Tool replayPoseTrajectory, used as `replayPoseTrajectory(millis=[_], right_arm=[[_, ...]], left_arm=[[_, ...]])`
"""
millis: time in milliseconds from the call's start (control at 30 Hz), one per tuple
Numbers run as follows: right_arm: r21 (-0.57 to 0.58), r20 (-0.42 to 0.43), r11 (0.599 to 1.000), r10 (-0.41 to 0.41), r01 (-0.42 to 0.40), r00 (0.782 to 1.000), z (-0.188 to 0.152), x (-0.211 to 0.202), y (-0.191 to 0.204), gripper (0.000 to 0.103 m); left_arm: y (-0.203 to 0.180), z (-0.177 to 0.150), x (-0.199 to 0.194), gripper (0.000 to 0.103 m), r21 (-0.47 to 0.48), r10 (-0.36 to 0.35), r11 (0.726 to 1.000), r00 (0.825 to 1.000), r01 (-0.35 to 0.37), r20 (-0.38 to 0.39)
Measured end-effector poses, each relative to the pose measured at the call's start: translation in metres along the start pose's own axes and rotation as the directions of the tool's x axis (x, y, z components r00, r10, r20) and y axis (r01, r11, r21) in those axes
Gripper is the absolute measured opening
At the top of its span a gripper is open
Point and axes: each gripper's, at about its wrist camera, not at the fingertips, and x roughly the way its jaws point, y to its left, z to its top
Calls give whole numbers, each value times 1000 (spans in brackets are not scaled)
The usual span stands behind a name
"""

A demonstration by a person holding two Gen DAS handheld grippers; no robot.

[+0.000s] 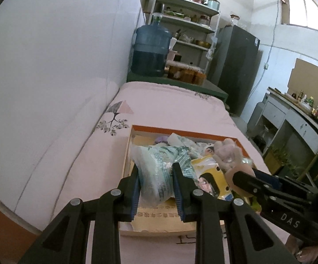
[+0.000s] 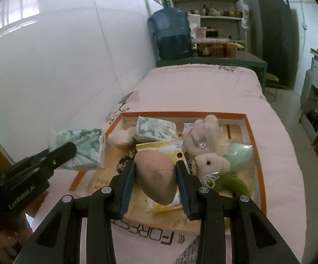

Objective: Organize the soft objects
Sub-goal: 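Carry the tissue pack and peach puff over the tray and lower them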

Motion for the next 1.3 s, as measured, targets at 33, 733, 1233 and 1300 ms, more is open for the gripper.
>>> replayPoseTrajectory(millis=[33, 733, 1233, 1300], right_arm=[[1, -4, 1000, 0, 0, 1000, 1, 4, -1, 38], [15, -57, 1000, -6, 7, 998, -2, 46, -18, 38], [19, -64, 1000, -6, 7, 998, -5, 54, -22, 39], [18, -64, 1000, -7, 8, 998, -5, 54, -23, 39]], left_arm=[[1, -1, 3, 27, -1, 1, 1000, 1000, -1, -6], [-3, -20, 49, 27, -25, -33, 999, 994, 31, -104], [-1, -26, 64, 29, -23, -25, 999, 991, 22, -132], [0, -27, 66, 29, -31, -27, 999, 990, 23, -136]])
